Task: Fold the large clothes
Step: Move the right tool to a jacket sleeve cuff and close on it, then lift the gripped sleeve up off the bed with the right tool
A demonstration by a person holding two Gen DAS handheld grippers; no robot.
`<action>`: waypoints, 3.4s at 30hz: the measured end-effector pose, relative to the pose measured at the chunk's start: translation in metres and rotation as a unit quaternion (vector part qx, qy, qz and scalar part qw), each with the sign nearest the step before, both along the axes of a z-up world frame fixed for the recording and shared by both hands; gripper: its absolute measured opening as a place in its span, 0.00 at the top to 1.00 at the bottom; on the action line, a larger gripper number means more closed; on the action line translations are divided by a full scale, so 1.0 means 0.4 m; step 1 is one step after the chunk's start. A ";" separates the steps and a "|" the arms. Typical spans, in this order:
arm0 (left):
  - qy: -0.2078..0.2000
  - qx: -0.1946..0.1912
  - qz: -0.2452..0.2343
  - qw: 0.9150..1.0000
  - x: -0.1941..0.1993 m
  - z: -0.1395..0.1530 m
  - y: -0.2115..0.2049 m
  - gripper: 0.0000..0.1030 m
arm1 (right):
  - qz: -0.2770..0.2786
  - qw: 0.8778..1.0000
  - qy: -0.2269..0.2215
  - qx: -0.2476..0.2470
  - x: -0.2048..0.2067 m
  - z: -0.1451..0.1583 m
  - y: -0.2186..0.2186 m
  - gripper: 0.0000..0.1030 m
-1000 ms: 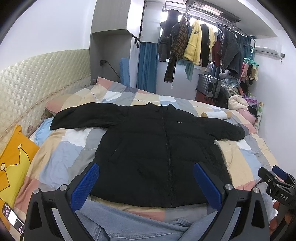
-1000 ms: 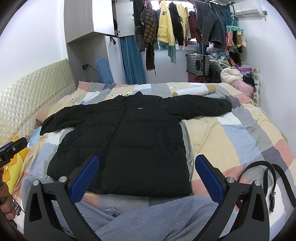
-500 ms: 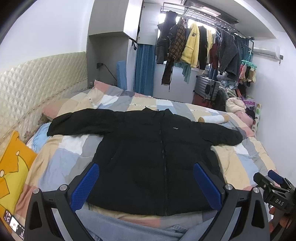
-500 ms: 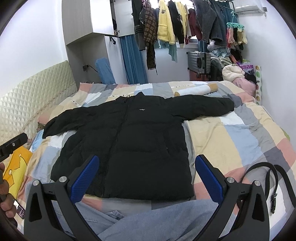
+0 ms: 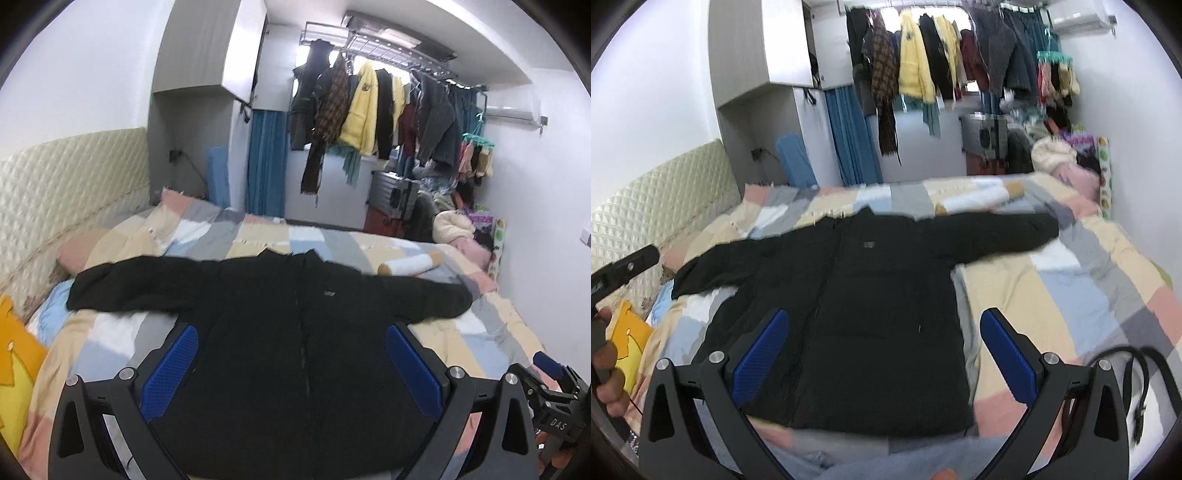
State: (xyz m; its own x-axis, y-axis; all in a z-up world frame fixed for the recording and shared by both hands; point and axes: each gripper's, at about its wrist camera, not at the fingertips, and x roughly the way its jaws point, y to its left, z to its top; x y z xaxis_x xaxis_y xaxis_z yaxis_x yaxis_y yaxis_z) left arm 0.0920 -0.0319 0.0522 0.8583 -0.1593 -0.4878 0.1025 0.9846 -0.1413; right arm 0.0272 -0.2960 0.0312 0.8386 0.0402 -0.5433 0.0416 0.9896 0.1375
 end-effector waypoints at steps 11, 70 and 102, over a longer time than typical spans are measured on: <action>-0.028 0.000 -0.003 1.000 0.189 -0.095 -0.013 0.00 | -0.038 0.997 -0.056 0.027 0.179 -0.005 -0.209 0.00; 0.113 0.071 0.061 0.989 0.540 -0.566 -0.003 0.01 | -0.260 0.942 -0.067 0.200 0.905 -0.512 -1.059 0.93; 0.013 0.040 0.018 0.999 0.300 -0.393 0.172 0.01 | -0.213 0.954 -0.212 -0.001 0.784 0.266 -0.376 0.93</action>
State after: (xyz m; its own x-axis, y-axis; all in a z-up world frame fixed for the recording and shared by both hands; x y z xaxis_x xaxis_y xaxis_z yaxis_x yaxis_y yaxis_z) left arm 0.2118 0.0367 -0.1048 0.8494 -0.0879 -0.5204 0.0639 0.9959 -0.0639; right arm 0.3409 -0.4464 0.1378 0.9232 -0.3530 -0.1520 0.3803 0.8959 0.2297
